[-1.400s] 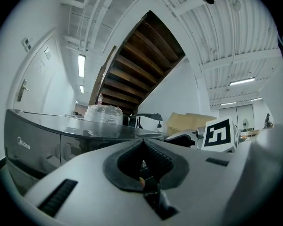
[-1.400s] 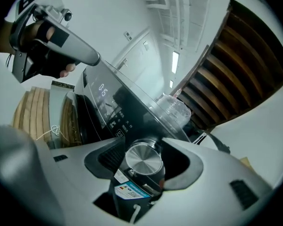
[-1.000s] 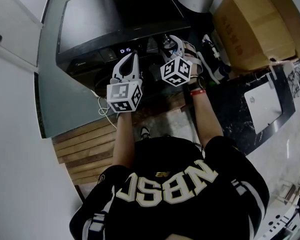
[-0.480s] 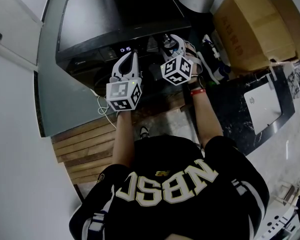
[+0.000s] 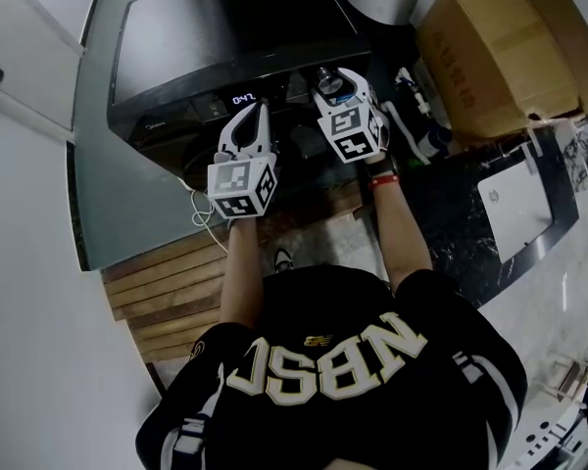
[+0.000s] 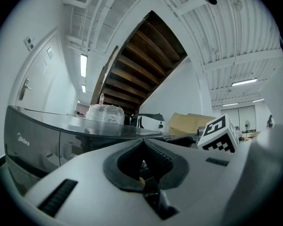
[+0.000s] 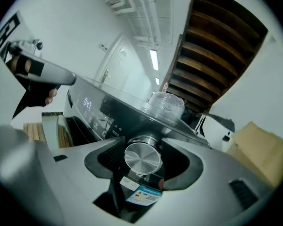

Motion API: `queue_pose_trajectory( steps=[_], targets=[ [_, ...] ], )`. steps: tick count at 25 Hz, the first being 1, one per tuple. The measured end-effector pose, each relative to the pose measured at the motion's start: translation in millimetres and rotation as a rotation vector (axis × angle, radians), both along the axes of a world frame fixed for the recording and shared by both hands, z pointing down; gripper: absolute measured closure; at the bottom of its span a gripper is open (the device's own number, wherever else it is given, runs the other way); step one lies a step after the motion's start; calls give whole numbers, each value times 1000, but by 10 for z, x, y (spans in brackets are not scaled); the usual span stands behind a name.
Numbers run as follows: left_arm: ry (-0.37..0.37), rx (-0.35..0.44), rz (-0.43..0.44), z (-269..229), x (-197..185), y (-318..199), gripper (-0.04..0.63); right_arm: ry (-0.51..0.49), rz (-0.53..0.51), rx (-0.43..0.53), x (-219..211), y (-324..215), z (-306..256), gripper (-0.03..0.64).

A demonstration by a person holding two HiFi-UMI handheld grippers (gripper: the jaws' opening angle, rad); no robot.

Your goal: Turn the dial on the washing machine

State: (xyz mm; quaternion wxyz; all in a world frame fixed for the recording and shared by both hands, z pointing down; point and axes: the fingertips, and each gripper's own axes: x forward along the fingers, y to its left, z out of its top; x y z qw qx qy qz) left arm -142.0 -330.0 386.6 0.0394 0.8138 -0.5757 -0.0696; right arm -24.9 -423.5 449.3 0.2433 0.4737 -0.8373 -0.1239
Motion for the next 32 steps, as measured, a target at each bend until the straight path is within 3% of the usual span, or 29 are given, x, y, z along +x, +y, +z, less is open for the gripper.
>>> queue_pose_trajectory(
  steps=[2,6,16,21,27,32],
  targets=[
    [-1,-1,1,-1,11,-3,583,-62,11,-26,22,-8,-14,371],
    [-3,-2,-3,-3,5,3,583,-17,8,-7,-2,-7,-7,371],
    [-4,1,-6,-6,28,9,583,-68,11,-34,17,-11,-8,371],
    [1,2,-7,-17,25,4,583,-167,30,-66,52,-37,-27,371],
    [2,1,-11,-10,27,15,583,-474,79,-180,182,-93,18,370],
    [5,5,-22,-11,-8,20,583,-454,77,-178,175,-90,6,370]
  ],
)
